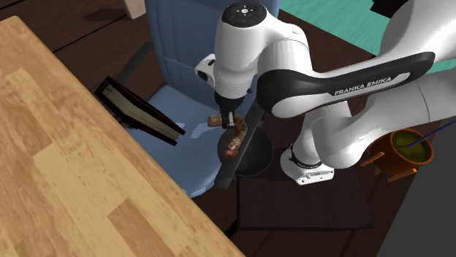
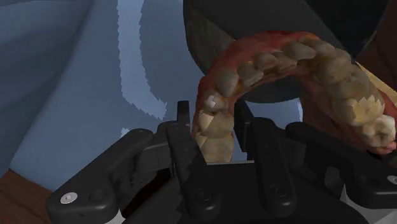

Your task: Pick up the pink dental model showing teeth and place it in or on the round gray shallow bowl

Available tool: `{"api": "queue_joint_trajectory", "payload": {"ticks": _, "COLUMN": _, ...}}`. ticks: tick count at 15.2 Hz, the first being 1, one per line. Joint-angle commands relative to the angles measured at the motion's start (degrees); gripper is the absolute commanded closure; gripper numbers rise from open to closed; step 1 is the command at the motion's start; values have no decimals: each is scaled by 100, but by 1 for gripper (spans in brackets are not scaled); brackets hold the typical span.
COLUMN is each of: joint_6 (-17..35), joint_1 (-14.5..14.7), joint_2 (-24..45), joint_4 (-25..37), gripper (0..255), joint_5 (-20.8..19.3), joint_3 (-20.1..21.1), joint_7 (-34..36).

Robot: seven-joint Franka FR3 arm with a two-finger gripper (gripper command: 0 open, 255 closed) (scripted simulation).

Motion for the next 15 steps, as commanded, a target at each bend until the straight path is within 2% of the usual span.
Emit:
{"api": "queue_joint_trajectory", "payload": {"ticks": 1, "joint_6": -1045, "joint_1": 143, "joint_2": -236, "joint_4": -125, "gripper": 255, "joint_5": 230, "joint_3": 235, "joint_7": 243}}
{"api": "queue_joint_trajectory", "payload": {"ticks": 11, "joint_6": -175, "joint_1": 222, "joint_2": -67, "joint_4": -826, "gripper": 255, "joint_5": 148, "joint_3": 143, "joint_7": 320}}
{"api": "queue_joint_trajectory", "payload": {"ticks": 15, "joint_6": -176, "joint_1": 247, "joint_2": -68, "joint_4": -826, "gripper": 255, "joint_5": 128, "joint_3": 120, "joint_7": 338}}
